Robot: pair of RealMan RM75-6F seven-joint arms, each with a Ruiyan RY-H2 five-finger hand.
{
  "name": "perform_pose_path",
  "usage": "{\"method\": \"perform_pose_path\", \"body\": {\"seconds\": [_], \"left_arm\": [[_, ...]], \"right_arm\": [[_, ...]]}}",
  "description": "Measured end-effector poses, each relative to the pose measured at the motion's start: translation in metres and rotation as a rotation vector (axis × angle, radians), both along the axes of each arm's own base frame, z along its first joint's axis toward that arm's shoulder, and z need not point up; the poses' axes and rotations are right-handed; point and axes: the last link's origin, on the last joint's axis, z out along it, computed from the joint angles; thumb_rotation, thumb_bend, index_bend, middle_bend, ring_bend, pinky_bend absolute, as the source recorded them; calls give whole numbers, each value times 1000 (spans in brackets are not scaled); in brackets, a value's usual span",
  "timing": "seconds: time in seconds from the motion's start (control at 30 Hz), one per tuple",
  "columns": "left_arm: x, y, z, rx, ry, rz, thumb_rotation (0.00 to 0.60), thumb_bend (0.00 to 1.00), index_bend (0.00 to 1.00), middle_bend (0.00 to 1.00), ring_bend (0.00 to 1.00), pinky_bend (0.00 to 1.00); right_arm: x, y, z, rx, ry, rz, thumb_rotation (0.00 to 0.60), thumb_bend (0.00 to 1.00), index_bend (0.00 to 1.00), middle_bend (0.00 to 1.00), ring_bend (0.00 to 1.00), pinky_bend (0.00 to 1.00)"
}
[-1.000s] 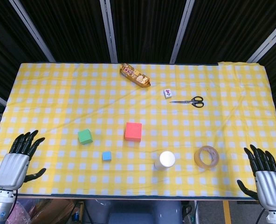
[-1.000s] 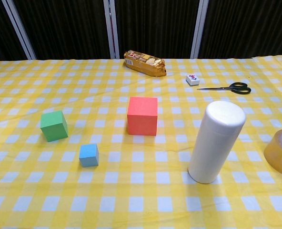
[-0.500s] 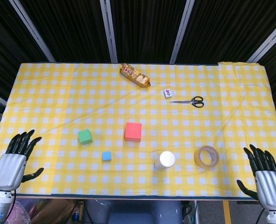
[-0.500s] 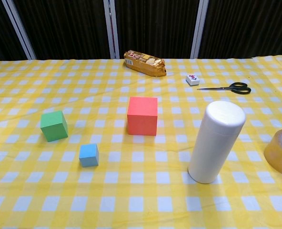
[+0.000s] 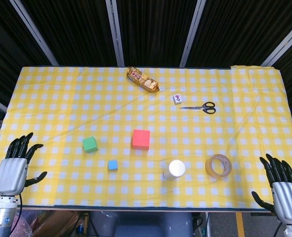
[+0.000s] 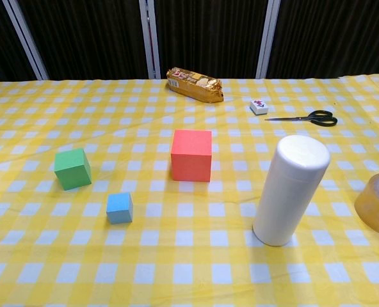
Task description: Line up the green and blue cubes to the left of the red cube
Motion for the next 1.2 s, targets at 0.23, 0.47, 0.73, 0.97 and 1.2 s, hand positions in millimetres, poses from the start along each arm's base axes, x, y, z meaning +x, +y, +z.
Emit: {"method": "perform_pose_path", "body": {"seconds": [0.23, 0.47, 0.73, 0.97, 1.2], "left_arm": [[8, 24, -10, -7, 10, 46, 600, 144, 265, 0, 0, 0], [16, 54, -27, -27, 40, 127, 600, 153, 260, 0, 0, 0], [24, 85, -62, -44, 79, 209, 600, 152, 270, 0, 0, 0], [24, 102, -93, -40, 93, 263, 600, 152, 268, 0, 0, 0], [24, 104, -106, -39, 106, 275, 600, 152, 269, 0, 0, 0]], "right_arm": [[3, 0, -3, 14, -4, 10, 600, 282, 33, 0, 0, 0], [3, 0, -4, 23, -9, 14, 600, 282, 33, 0, 0, 0], [3, -1, -8, 40, -14, 11, 600, 282, 33, 0, 0, 0], [1, -4, -12, 56, -16, 0, 600, 282, 33, 0, 0, 0], [1, -7, -15, 67, -20, 1, 600, 282, 33, 0, 0, 0]]}}
